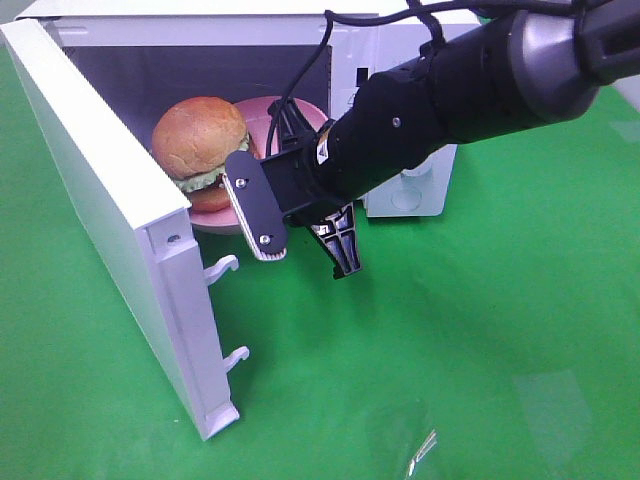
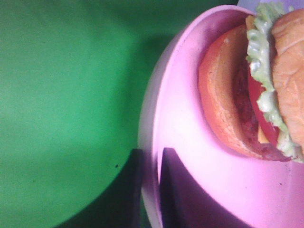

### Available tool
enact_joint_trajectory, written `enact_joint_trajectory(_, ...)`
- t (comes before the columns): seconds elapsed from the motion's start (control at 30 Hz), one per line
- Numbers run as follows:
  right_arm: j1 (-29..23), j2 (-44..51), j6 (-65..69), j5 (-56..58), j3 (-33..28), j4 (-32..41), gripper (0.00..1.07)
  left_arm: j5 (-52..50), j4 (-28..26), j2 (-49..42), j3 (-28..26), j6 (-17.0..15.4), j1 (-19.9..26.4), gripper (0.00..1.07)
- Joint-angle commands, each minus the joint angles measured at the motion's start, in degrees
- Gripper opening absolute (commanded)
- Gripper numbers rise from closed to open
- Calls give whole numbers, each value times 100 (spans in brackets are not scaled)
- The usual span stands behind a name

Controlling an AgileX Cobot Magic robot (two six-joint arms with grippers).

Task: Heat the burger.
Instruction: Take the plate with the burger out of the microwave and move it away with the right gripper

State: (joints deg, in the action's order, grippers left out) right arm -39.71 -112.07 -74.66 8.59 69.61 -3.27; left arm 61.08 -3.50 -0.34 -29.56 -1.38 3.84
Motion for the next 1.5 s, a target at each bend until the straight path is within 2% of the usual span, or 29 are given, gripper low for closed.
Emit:
enact_joint_trajectory(0.03,17,229,-11,-441,-92,29,0,23,-11,-29,-6,11,6,92)
enact_joint_trajectory(0.2,17,458,-23,-859,-498,29,0,23,-11,-29,-6,11,6,92)
enact_joint_trajectory(0.53,17,625,-29,-859,-957,46,0,23,-11,-29,-6,11,6,92)
enact_joint_trajectory(0.97,17,1289,-74,-1112,-1673,808,0,23,-11,-29,-6,11,6,92)
enact_joint_trajectory(1.17,17,1805,-138,-1301,-2315,1232,0,23,-11,-29,-6,11,6,92)
enact_joint_trajectory(1.27,17,1874,-143,-1306,-2412,1278,0,23,-11,-29,-6,11,6,92)
enact_joint_trajectory(1.37,17,2229,-160,-1392,-2871,1381,0,23,-11,-29,-6,11,6,92)
enact_joint_trajectory(1.5,17,2469,-155,-1438,-3105,1507,0,23,-11,-29,-6,11,6,92)
